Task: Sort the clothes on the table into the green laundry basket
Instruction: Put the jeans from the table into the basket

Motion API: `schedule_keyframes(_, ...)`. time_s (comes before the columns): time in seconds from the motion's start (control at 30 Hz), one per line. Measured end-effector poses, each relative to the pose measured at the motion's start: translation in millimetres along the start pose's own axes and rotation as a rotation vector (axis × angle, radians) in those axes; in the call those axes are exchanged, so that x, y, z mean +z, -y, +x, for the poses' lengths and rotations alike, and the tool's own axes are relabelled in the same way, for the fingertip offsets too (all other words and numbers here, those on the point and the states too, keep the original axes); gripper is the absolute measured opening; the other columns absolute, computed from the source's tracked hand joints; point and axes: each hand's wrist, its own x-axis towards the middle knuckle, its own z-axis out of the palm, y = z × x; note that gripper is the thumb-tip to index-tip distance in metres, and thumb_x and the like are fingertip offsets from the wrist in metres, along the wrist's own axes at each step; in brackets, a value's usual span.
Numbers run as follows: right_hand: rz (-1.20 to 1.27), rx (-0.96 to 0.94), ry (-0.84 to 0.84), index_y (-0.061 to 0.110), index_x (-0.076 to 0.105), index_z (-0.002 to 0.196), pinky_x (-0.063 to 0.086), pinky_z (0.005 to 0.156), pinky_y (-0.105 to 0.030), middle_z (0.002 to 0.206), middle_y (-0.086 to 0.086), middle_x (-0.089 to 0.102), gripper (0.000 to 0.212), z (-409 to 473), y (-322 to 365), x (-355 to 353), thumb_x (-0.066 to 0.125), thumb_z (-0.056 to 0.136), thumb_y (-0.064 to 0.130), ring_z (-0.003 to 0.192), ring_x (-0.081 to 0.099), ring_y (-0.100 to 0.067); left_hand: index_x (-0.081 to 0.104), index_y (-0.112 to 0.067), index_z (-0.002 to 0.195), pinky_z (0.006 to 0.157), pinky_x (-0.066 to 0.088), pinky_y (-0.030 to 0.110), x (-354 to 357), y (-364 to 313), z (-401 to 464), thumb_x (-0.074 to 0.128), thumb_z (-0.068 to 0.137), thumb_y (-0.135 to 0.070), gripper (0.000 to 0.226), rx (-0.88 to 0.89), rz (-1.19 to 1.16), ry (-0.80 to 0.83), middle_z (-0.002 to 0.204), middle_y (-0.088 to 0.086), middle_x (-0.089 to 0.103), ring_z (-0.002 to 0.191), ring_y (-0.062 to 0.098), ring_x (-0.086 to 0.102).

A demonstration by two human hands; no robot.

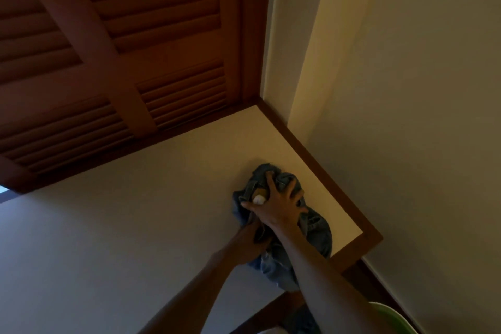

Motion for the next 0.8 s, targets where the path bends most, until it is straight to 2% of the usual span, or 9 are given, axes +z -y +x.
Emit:
schedule_keyframes(0.1, -0.067, -0.007, 0.013, 0.054, -0.008, 0.152, 0.026, 0.105, -0.073, 0.164, -0.016, -0.012, 0.113, 15, -8, -7, 0.066, 0.071, 0.079, 0.147, 0.001, -0.052, 0.015, -0.057, 0.153, 0.113, 0.041, 0.032, -7, -6, -35, 0.059, 0.099, -0.047, 0.07, -0.061, 0.134, 0.014, 0.169, -0.012, 0.009, 0.15, 0.017, 0.03)
schedule_keyframes(0.2, -0.08, -0.108, -0.055, 0.049, 0.01, 0.155, 0.039, 0.105, -0.063, 0.163, -0.015, 0.006, 0.091, 12, -24, -9, 0.065, 0.084, 0.062, 0.143, 0.017, -0.049, 0.019, -0.067, 0.143, 0.12, 0.036, 0.042, -3, -3, -41, 0.061, 0.084, -0.071, 0.073, -0.04, 0.195, 0.019, 0.17, -0.013, 0.001, 0.154, 0.014, 0.019)
schedule_keyframes(0.3, 0.054, -0.13, -0.142, 0.042, 0.025, 0.155, 0.043, 0.104, -0.057, 0.16, -0.015, 0.016, 0.077, 4, -50, -10, 0.065, 0.089, 0.05, 0.138, 0.028, -0.049, 0.036, -0.06, 0.139, 0.121, 0.034, 0.045, 16, -11, -38, 0.066, 0.093, -0.045, 0.057, -0.013, -0.023, -0.029, 0.17, -0.011, 0.006, 0.155, 0.014, 0.015)
schedule_keyframes(0.4, 0.248, -0.059, -0.216, 0.04, 0.039, 0.151, 0.052, 0.095, -0.05, 0.147, -0.014, 0.042, 0.074, -13, -83, -13, 0.072, 0.085, 0.043, 0.118, 0.055, -0.041, 0.048, -0.037, 0.145, 0.116, 0.041, 0.04, 37, -27, -38, 0.047, 0.106, -0.011, 0.047, -0.041, -0.265, 0.021, 0.164, -0.001, 0.031, 0.148, 0.019, 0.035)
schedule_keyframes(0.53, 0.586, 0.056, -0.4, 0.023, 0.063, 0.135, 0.05, 0.07, -0.028, 0.117, -0.005, 0.068, 0.056, -59, -137, -32, 0.08, 0.081, 0.026, 0.095, 0.066, -0.023, 0.048, -0.029, 0.149, 0.098, 0.046, 0.033, 43, -28, -43, 0.038, 0.109, -0.03, 0.041, -0.171, -0.456, -0.081, 0.137, -0.011, 0.057, 0.118, 0.011, 0.056)
schedule_keyframes(0.6, 0.653, 0.077, -0.502, 0.02, 0.065, 0.133, 0.05, 0.073, -0.026, 0.113, -0.003, 0.07, 0.058, -85, -162, -49, 0.083, 0.077, 0.021, 0.098, 0.067, -0.021, 0.058, -0.028, 0.139, 0.084, 0.055, 0.038, 48, -18, -38, 0.047, 0.107, -0.033, 0.035, -0.238, -0.393, -0.225, 0.118, -0.009, 0.065, 0.097, 0.019, 0.066)
schedule_keyframes(0.67, 0.655, 0.081, -0.593, 0.024, 0.063, 0.134, 0.055, 0.086, -0.035, 0.122, -0.005, 0.069, 0.064, -114, -183, -68, 0.085, 0.074, 0.022, 0.106, 0.066, -0.023, 0.063, -0.033, 0.131, 0.08, 0.061, 0.045, 59, -8, -30, 0.05, 0.106, -0.026, 0.028, -0.189, -0.21, -0.347, 0.115, -0.007, 0.069, 0.091, 0.024, 0.07)
schedule_keyframes(0.73, 0.65, 0.07, -0.679, 0.029, 0.063, 0.134, 0.055, 0.094, -0.041, 0.131, -0.005, 0.065, 0.066, -144, -199, -84, 0.085, 0.073, 0.023, 0.113, 0.064, -0.023, 0.06, -0.046, 0.13, 0.081, 0.058, 0.044, 75, -10, -22, 0.049, 0.105, -0.022, 0.036, -0.011, 0.113, -0.289, 0.102, -0.01, 0.072, 0.089, 0.023, 0.068)
schedule_keyframes(0.8, 0.644, 0.063, -0.769, 0.032, 0.064, 0.132, 0.053, 0.097, -0.041, 0.134, -0.003, 0.062, 0.066, -176, -212, -95, 0.086, 0.071, 0.021, 0.116, 0.063, -0.023, 0.05, -0.038, 0.143, 0.08, 0.05, 0.033, 96, -15, -16, 0.049, 0.104, -0.013, 0.046, 0.074, 0.32, -0.177, 0.107, -0.006, 0.069, 0.093, 0.019, 0.064)
